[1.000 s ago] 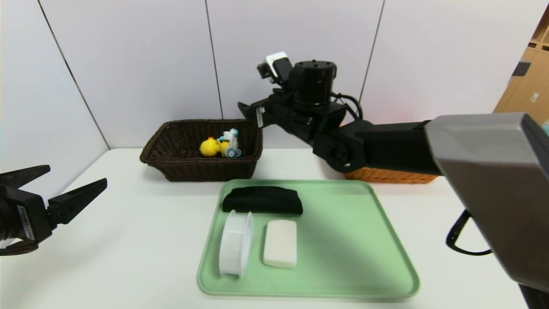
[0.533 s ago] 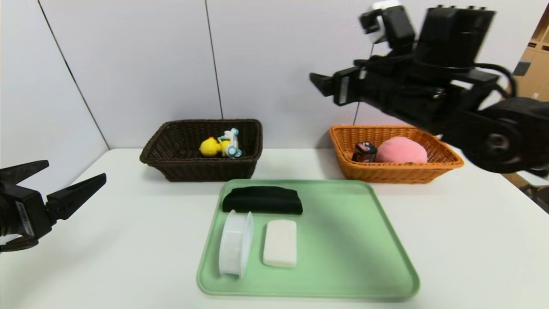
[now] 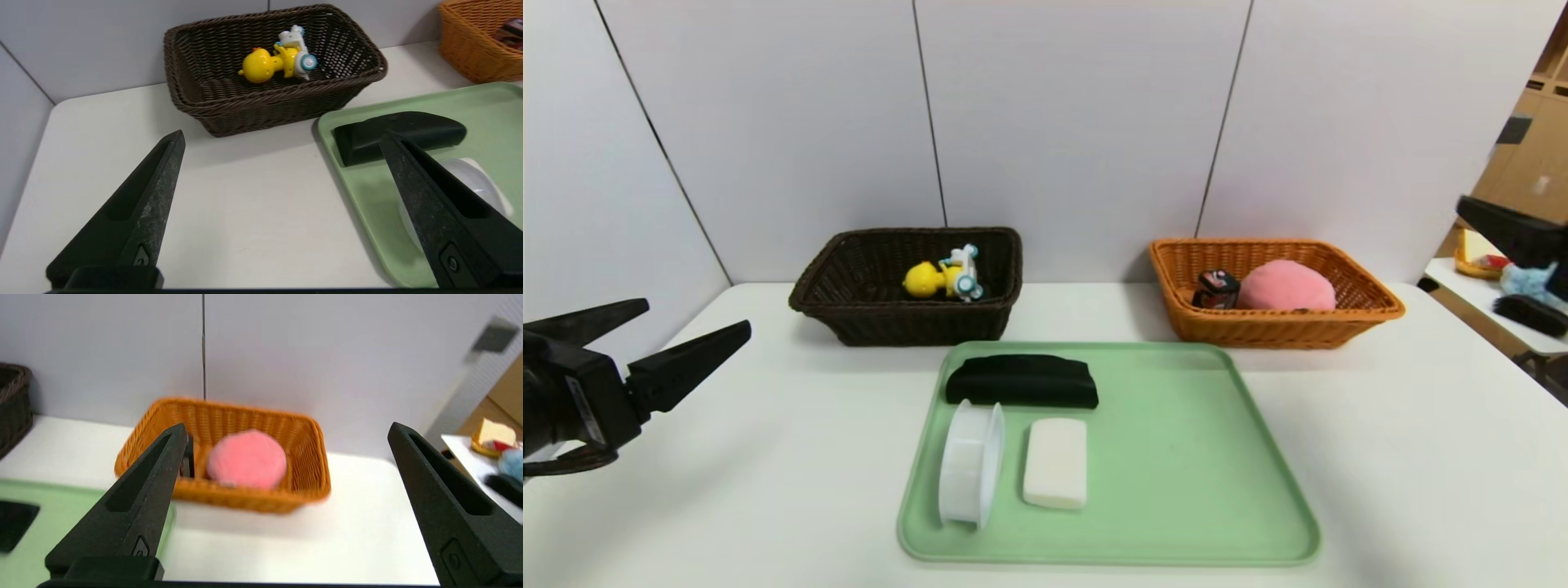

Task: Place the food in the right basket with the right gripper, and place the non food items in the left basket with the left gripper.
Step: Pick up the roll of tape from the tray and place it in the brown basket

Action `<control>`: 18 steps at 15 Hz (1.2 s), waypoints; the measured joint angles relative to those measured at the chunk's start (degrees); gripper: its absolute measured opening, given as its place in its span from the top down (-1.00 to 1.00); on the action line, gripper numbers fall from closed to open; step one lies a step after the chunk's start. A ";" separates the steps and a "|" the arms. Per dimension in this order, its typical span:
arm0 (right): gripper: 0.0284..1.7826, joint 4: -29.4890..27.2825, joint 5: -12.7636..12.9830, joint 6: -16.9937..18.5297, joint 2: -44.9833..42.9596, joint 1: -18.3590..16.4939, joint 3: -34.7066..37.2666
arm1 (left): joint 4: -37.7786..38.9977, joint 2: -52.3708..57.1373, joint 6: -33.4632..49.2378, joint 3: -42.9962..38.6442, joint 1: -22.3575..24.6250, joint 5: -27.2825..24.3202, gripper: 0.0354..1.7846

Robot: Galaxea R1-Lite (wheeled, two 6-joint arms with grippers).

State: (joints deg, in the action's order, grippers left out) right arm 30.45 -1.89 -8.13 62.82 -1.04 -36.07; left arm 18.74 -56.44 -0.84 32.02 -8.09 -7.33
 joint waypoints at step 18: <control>-0.90 -12.57 -2.21 1.16 -23.88 -2.44 14.86 | -46.82 -25.99 14.42 41.31 -31.21 7.62 -0.89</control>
State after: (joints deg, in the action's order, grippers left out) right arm 17.88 -4.10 -6.97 38.94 -3.47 -21.21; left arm -28.09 -82.43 13.58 73.34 -39.30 0.29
